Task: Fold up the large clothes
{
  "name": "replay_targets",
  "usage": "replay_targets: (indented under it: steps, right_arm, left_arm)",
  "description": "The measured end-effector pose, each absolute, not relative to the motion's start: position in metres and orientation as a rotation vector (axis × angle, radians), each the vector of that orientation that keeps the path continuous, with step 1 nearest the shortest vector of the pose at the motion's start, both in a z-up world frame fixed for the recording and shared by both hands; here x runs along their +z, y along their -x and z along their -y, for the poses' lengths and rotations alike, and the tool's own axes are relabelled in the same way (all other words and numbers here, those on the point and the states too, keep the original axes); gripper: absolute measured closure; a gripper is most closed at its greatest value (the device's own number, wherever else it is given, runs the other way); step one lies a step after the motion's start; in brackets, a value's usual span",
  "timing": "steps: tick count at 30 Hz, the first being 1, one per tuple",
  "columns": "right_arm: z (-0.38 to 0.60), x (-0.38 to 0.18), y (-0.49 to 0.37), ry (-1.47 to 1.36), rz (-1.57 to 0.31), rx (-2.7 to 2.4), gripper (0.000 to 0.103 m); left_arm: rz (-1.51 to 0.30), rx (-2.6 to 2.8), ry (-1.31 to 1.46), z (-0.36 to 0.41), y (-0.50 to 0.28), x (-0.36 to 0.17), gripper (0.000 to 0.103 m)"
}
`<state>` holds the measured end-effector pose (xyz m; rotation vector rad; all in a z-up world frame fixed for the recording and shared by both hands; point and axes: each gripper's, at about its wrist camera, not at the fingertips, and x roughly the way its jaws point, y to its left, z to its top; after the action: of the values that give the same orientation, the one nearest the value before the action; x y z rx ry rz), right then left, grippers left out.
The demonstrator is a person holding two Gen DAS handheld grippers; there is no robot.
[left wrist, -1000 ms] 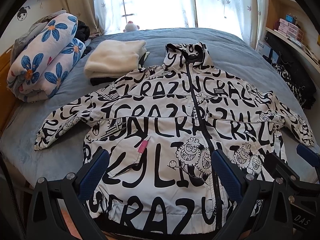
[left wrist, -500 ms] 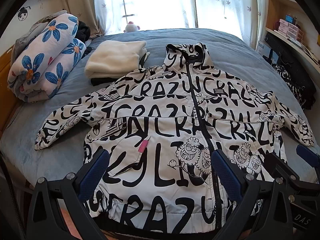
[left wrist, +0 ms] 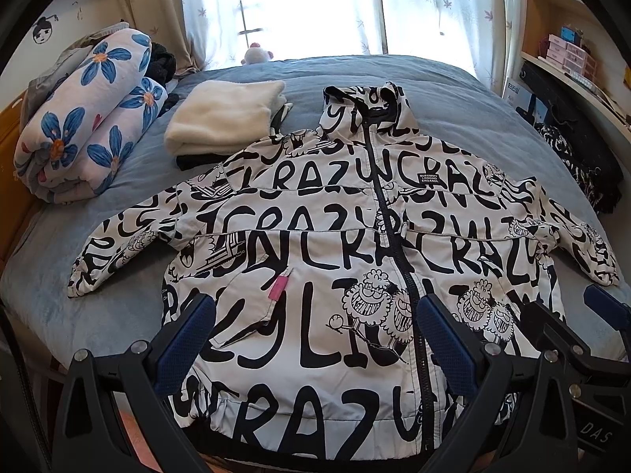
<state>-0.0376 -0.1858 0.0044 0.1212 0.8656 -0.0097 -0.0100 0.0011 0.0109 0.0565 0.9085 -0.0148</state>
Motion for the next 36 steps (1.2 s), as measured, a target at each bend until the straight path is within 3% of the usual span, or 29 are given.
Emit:
replay_targets:
  steps: [36]
  right_arm:
    - [0.210,0.019,0.047,-0.115,-0.827,-0.005,0.000]
  left_arm:
    - [-0.900,-0.053,-0.053,0.027,0.013,0.018,0.002]
